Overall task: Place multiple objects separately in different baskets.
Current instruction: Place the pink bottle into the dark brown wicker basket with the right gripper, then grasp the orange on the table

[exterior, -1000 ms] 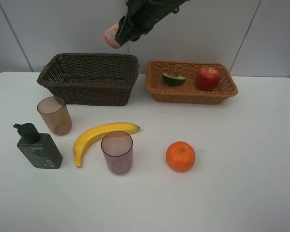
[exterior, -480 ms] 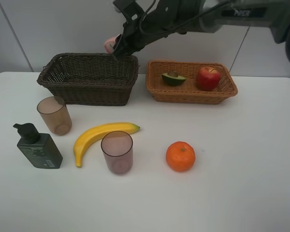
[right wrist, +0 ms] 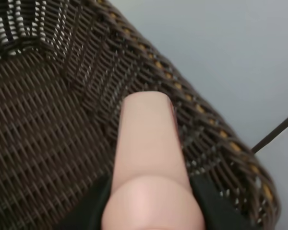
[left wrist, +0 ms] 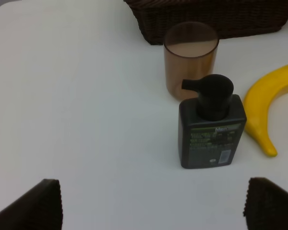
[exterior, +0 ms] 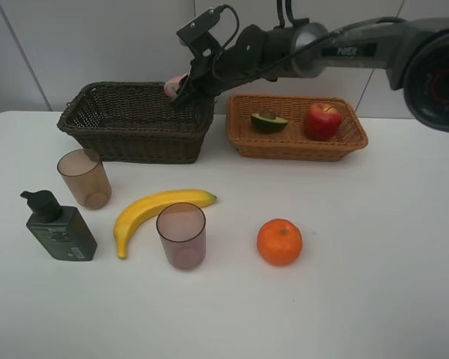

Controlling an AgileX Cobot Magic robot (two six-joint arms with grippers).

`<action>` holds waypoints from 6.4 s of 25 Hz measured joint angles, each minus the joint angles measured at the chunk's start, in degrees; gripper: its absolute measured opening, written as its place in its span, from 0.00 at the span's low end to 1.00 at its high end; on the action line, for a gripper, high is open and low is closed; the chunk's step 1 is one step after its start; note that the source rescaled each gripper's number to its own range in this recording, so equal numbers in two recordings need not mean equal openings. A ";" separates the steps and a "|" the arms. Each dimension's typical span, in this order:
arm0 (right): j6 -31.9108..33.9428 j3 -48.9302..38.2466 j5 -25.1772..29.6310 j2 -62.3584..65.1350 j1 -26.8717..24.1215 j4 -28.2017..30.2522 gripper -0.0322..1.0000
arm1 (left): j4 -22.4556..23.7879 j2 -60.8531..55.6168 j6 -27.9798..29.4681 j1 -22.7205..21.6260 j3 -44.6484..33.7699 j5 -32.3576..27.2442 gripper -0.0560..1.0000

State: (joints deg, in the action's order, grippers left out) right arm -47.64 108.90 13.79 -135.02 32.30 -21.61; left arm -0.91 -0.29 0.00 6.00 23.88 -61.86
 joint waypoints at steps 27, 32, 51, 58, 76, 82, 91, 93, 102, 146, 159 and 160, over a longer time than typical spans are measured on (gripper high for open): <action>0.11 0.00 0.41 -1.08 1.02 -2.23 0.88 | 0.00 0.00 0.00 0.00 0.00 0.00 1.00; 0.11 0.00 -0.04 -1.08 1.02 -2.23 0.98 | 0.00 0.00 0.00 0.00 0.00 0.00 1.00; 0.11 0.00 -0.04 -1.08 1.02 -2.59 0.99 | 0.00 0.00 0.00 0.00 0.00 0.00 1.00; 0.11 0.00 1.75 1.16 1.02 -2.59 0.99 | 0.00 0.00 0.00 0.00 0.00 0.00 1.00; 0.23 0.18 25.24 14.34 1.02 9.01 0.99 | 0.00 0.00 0.00 0.00 0.00 0.00 1.00; 0.28 0.02 34.75 18.34 1.02 12.92 0.99 | 0.00 0.00 0.00 0.00 0.00 0.00 1.00; 0.28 -11.22 37.44 27.51 0.59 17.26 0.99 | 0.00 0.00 0.00 0.00 0.00 0.00 1.00; 0.28 -14.71 37.49 30.02 -0.01 17.69 0.99 | 0.00 0.00 0.00 0.00 0.00 0.00 1.00; 0.34 -32.65 37.59 39.80 -1.94 18.09 0.99 | 0.00 0.00 0.00 0.00 0.00 0.00 1.00; 0.34 -58.21 17.85 31.29 -1.98 6.61 0.99 | 0.00 0.00 0.00 0.00 0.00 0.00 1.00; 0.34 -58.21 15.84 29.13 -1.98 5.55 0.99 | 0.00 0.00 0.00 0.00 0.00 0.00 1.00; 0.34 -58.21 15.84 29.13 -1.98 5.55 0.99 | 0.00 0.00 0.00 0.00 0.00 0.00 1.00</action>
State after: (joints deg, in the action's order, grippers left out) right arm -47.30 50.69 29.63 -105.89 30.32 -16.06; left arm -0.91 -0.29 0.00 6.00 23.88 -61.86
